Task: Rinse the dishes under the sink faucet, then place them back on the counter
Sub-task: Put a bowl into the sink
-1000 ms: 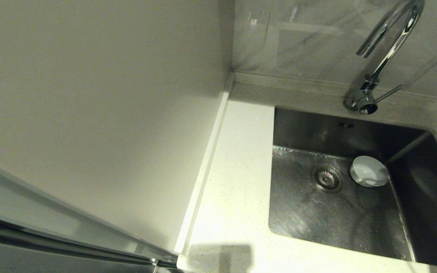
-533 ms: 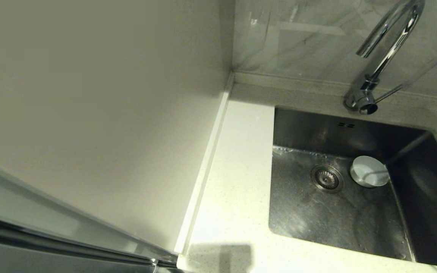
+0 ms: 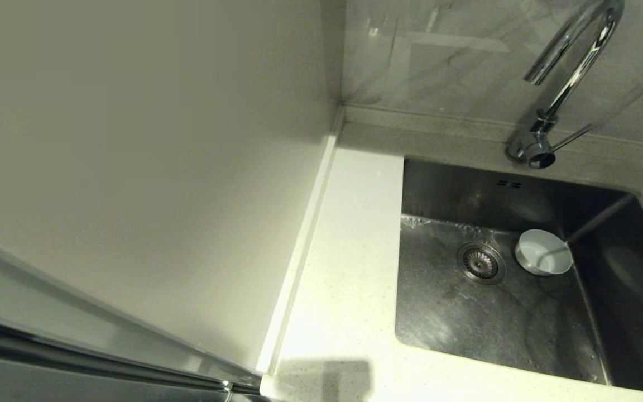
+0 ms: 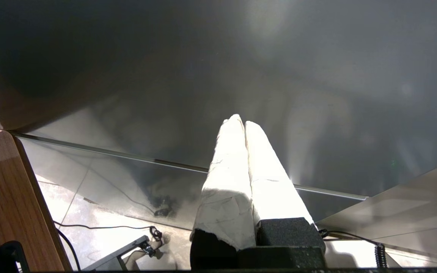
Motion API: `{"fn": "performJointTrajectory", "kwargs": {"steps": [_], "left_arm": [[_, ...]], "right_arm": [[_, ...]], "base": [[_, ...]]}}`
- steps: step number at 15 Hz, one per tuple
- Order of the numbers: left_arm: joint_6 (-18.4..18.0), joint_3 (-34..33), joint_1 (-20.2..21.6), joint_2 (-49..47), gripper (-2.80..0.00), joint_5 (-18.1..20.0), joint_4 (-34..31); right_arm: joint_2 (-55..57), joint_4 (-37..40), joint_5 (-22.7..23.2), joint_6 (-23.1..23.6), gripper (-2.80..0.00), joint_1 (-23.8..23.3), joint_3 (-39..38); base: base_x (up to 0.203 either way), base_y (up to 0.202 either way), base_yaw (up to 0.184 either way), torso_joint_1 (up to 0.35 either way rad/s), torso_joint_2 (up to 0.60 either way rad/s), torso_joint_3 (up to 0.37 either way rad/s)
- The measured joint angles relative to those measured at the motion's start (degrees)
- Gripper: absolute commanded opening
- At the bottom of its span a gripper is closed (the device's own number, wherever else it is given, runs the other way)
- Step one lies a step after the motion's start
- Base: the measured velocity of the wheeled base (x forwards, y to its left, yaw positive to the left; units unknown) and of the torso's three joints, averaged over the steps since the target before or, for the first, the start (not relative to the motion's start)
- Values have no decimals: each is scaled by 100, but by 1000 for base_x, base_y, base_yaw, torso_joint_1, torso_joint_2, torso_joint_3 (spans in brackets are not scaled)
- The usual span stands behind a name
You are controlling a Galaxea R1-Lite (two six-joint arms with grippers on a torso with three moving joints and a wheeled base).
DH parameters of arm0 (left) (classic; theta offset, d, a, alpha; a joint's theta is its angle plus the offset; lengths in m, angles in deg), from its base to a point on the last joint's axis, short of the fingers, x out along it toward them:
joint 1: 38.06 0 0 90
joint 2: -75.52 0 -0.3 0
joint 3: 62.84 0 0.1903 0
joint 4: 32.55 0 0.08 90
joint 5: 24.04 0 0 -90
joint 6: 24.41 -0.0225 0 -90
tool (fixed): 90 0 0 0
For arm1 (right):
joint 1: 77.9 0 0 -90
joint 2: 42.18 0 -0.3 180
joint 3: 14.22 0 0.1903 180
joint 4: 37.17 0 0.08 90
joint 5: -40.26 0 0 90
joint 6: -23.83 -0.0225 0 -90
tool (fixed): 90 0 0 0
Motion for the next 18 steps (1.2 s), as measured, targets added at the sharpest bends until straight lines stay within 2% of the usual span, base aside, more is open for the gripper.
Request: {"fn": "performJointTrajectory", "kwargs": {"steps": [2,8,12,17,18], "left_arm": [[2,0,0,0,-280,0,2],[0,0,0,0,-280,0,0],[2,0,0,0,-280,0,0],[2,0,0,0,-280,0,0],[0,0,0,0,-280,0,0]], "right_arm": [[32,485,285,-240,0,14,204],[436,506,927,-295,0,-59,644],[769,461,1151,-264,0,-182,998],[1052,-42,1230,-95,0,-283,1064],[1085,-82,1230,-76,-280,-284,1066]], "base": [[0,0,0,0,0,0],[0,0,0,0,0,0],[0,0,0,0,0,0],[0,0,0,0,0,0],[0,0,0,0,0,0]]}}
